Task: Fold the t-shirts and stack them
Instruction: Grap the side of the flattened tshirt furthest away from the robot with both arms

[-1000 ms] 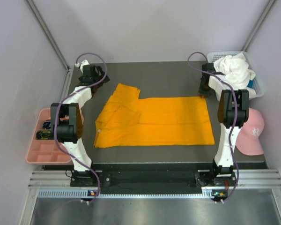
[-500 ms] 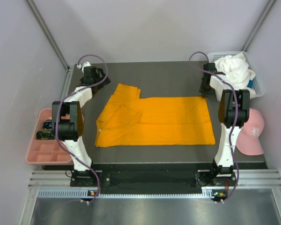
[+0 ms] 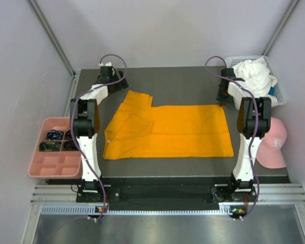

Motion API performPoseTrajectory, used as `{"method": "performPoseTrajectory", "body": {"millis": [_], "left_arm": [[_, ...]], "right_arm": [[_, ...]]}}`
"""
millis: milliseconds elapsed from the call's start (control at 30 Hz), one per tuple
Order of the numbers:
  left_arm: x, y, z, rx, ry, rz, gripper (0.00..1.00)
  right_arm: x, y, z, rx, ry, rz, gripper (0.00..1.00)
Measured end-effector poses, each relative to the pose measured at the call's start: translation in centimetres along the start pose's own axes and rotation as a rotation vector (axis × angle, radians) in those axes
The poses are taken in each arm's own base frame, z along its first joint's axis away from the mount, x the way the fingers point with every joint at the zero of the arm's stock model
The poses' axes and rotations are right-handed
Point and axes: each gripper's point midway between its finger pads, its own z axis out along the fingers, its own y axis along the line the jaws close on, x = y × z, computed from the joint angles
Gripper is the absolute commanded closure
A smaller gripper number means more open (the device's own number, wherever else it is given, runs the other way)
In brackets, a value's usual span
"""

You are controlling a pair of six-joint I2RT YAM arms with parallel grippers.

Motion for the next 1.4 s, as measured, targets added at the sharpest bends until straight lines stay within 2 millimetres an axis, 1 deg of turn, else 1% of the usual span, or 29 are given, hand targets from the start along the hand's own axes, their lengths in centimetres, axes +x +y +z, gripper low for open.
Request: {"method": "performPoseTrajectory", "body": {"millis": [67,133,333,367,433,467,500,533,633,800,867,933,1233,1400], "left_arm": [[1.1,-0.5,0.4,0.003,0.03,0.029,0.13],[2.1,-1.0,0.3,0.006,0.063,0.051,0.16],[3.5,-2.9,0.2,0.05,0.096,0.107,0.22],[3.6,-3.1,0.2,0.054,0.097,0.114,0.24],[3.7,-3.3,0.1,0.059,0.1,0.124,0.28],[3.9,-3.3,0.2,0.059,0.104,0.133,0.31],[3.9,-3.4,0.3,0.06,0.105,0.135,0.37],[3.9,-3.4,0.5,0.061,0.105,0.139,0.39],[4.3,-3.1,1.3,0.057,0.112,0.15,0.41],[4.0,-3.2,1.7,0.056,0.11,0.16,0.43],[4.0,-3.2,1.7,0.055,0.112,0.163,0.45],[4.0,-3.1,1.7,0.054,0.114,0.165,0.5],[4.3,-3.3,1.7,0.058,0.124,0.175,0.51],[4.5,-3.6,1.7,0.062,0.126,0.178,0.53]], "right_arm": [[0.0,0.0,0.0,0.0,0.0,0.0,1.0],[0.0,0.0,0.0,0.0,0.0,0.0,1.0],[0.0,0.0,0.0,0.0,0.0,0.0,1.0],[0.0,0.0,0.0,0.0,0.0,0.0,1.0],[0.0,0.0,0.0,-0.001,0.0,0.0,1.0],[0.0,0.0,0.0,-0.001,0.0,0.0,1.0],[0.0,0.0,0.0,-0.001,0.0,0.0,1.0],[0.0,0.0,0.0,-0.001,0.0,0.0,1.0],[0.0,0.0,0.0,-0.001,0.0,0.0,1.0],[0.0,0.0,0.0,-0.002,0.001,0.0,1.0],[0.0,0.0,0.0,-0.002,0.001,0.0,1.0],[0.0,0.0,0.0,-0.003,0.001,0.0,1.0],[0.0,0.0,0.0,-0.003,0.001,0.001,1.0],[0.0,0.0,0.0,-0.003,0.001,0.001,1.0]]}}
